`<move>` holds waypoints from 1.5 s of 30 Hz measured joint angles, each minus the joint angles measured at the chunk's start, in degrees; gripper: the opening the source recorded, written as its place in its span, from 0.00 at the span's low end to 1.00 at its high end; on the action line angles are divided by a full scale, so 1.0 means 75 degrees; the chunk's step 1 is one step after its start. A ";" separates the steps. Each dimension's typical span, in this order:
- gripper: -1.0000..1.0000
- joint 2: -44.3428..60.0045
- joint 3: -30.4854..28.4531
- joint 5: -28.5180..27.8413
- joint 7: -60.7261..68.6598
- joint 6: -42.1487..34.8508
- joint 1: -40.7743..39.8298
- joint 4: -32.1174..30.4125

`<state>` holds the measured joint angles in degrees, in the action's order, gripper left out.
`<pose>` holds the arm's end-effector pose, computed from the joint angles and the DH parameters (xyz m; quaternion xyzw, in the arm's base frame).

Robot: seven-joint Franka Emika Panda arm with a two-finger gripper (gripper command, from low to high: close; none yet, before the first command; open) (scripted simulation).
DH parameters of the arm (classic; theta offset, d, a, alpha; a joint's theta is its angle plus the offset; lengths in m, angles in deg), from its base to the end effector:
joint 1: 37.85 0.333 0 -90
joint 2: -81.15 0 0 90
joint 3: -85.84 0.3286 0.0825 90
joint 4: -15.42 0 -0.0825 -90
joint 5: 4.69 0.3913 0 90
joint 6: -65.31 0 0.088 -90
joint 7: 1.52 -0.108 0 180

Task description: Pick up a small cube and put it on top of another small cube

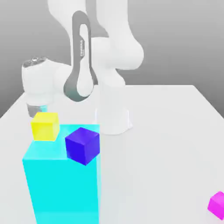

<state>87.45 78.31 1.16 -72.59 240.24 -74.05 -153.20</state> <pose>0.2261 -0.2304 0.1605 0.4956 -0.8685 0.0015 0.0023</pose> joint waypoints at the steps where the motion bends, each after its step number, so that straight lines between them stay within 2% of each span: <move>1: 0.50 0.0273 0.0339 0.0145 0.0111 0.0226 -0.0305 0.0047; 2: 0.50 0.0546 0.0636 0.0193 0.0158 0.0455 -0.0598 0.0093; 3: 0.00 0.0818 0.0882 0.0210 0.0187 0.0682 -0.0850 0.0137; 10: 0.00 0.0887 0.0970 0.0164 0.0152 0.0748 -0.0949 0.0148; 14: 0.00 -0.0019 0.0340 -0.0406 -0.0290 0.0003 -0.0458 -0.0012; 19: 0.00 -0.1330 0.0311 -0.1023 -0.0743 -0.1091 -0.0597 -0.0157; 32: 0.00 -0.2437 0.1594 -0.1035 -0.3119 -0.4475 0.0113 0.3200; 38: 0.00 -0.2641 0.2413 -0.0784 -0.4275 -0.6404 0.0686 0.4758; 43: 0.00 -0.2557 0.3120 -0.0400 -0.5016 -0.7905 0.1290 0.5712; 45: 0.00 -0.2387 0.3246 -0.0306 -0.5071 -0.7839 0.1401 0.5597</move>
<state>69.54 102.65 -1.14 -110.62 181.45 -63.55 -111.22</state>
